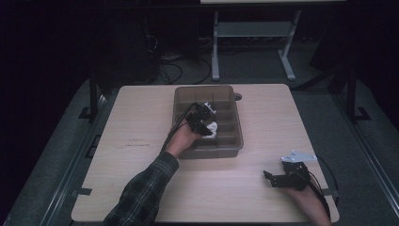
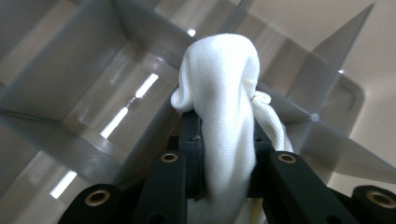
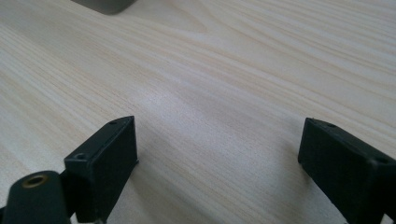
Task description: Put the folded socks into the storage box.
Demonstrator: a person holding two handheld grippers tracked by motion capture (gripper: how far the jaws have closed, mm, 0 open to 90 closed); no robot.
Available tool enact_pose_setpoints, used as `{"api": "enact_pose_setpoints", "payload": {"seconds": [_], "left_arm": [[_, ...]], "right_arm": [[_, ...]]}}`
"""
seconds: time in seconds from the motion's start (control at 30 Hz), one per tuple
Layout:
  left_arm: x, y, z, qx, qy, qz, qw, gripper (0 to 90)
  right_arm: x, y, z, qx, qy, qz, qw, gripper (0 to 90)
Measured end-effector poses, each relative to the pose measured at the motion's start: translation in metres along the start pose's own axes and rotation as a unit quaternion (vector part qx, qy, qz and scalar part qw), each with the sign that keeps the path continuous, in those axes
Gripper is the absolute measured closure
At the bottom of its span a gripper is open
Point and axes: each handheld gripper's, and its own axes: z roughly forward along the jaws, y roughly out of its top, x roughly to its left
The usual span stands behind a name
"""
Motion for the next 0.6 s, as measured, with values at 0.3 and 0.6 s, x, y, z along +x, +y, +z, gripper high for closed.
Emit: {"api": "enact_pose_setpoints", "payload": {"seconds": [0.3, 0.6], "left_arm": [[0.0025, -0.0005, 0.0078, 0.014, -0.004, -0.005, 0.9999, 75.1], [0.0018, -0.0004, 0.0016, 0.005, 0.009, -0.001, 0.9999, 66.5]], "right_arm": [[0.0, -0.0002, -0.0002, 0.0, 0.0, 0.0, 1.0, 11.3], [0.0001, -0.0002, -0.0002, 0.0, 0.0, 0.0, 1.0, 11.3]]}}
